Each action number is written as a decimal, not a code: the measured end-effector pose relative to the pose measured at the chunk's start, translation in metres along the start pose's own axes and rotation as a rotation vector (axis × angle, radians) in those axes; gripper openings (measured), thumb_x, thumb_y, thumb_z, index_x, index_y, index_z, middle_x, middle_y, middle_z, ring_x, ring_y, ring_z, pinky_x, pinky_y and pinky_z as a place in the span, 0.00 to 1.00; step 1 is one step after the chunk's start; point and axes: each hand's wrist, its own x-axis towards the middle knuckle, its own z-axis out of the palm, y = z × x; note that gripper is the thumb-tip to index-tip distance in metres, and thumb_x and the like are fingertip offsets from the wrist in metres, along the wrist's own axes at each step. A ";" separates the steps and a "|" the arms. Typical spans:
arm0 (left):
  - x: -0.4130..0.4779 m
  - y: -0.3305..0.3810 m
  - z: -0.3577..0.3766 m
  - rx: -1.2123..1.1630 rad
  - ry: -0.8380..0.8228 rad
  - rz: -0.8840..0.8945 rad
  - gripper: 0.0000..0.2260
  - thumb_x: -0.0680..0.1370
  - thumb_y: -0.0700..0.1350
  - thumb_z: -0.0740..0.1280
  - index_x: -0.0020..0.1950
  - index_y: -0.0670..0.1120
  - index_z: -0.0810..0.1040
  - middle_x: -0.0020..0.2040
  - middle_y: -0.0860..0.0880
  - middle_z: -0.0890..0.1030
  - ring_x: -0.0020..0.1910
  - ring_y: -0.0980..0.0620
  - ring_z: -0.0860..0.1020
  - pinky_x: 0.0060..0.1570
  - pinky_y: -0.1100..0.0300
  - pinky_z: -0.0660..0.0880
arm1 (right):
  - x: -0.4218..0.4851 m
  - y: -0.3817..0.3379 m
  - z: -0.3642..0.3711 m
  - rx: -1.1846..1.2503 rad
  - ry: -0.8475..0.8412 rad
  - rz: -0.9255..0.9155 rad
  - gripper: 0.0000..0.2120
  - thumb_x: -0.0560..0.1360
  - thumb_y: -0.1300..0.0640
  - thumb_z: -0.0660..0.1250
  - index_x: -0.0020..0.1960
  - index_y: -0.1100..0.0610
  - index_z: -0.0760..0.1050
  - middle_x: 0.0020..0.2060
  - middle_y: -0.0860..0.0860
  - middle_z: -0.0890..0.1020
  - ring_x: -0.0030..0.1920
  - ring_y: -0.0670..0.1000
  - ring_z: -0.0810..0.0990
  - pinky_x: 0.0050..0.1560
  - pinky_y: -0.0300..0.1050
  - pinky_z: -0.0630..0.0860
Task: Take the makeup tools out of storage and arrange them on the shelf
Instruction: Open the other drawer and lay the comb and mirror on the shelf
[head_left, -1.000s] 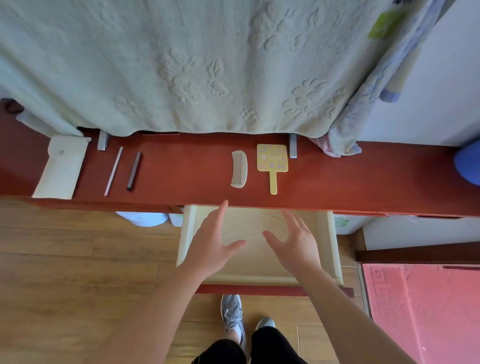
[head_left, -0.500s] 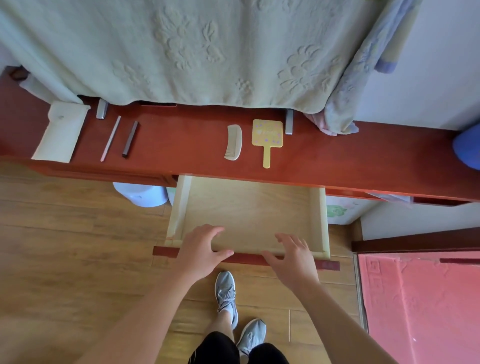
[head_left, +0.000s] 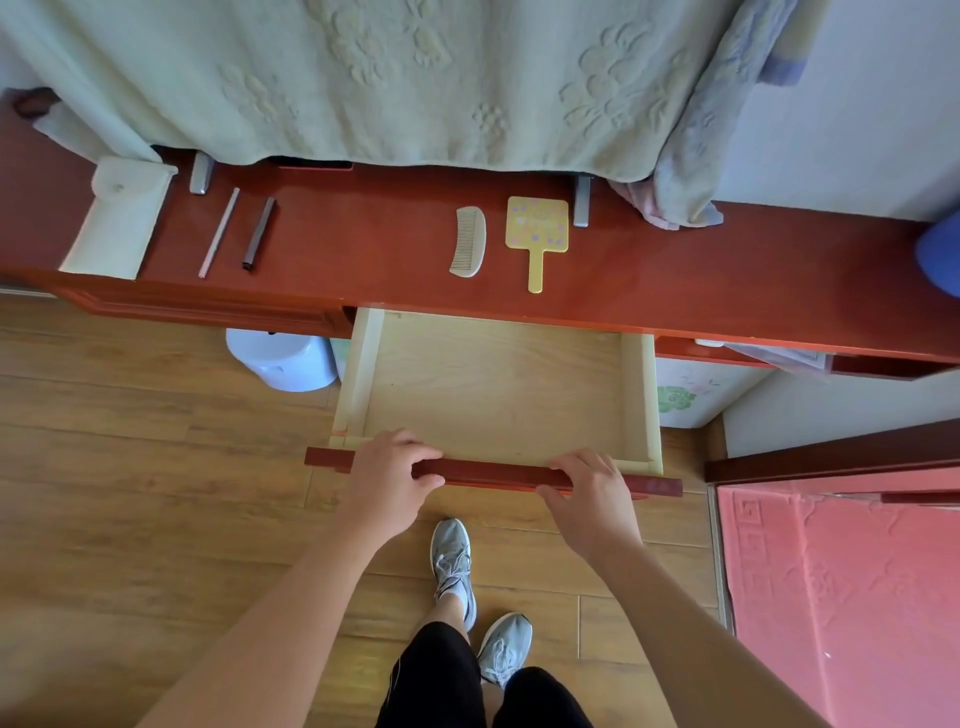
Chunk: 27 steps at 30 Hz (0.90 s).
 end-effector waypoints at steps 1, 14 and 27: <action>0.000 0.000 0.000 -0.001 -0.002 0.003 0.12 0.70 0.48 0.78 0.53 0.51 0.86 0.48 0.54 0.81 0.48 0.51 0.79 0.52 0.49 0.76 | 0.001 0.000 0.000 0.000 -0.004 0.001 0.15 0.72 0.52 0.72 0.57 0.54 0.80 0.52 0.47 0.80 0.55 0.50 0.74 0.56 0.43 0.72; 0.059 0.006 -0.017 0.057 0.032 -0.014 0.30 0.68 0.54 0.79 0.68 0.52 0.75 0.58 0.53 0.77 0.59 0.50 0.74 0.61 0.53 0.72 | 0.058 -0.005 -0.017 -0.037 0.043 0.025 0.20 0.71 0.50 0.74 0.61 0.53 0.78 0.55 0.46 0.77 0.59 0.51 0.72 0.59 0.44 0.71; 0.148 0.005 -0.039 0.314 0.079 0.075 0.53 0.62 0.63 0.79 0.80 0.51 0.57 0.81 0.48 0.55 0.80 0.45 0.49 0.77 0.43 0.49 | 0.142 -0.016 -0.046 -0.272 0.082 0.012 0.51 0.68 0.42 0.75 0.79 0.53 0.48 0.79 0.49 0.50 0.79 0.51 0.42 0.78 0.51 0.45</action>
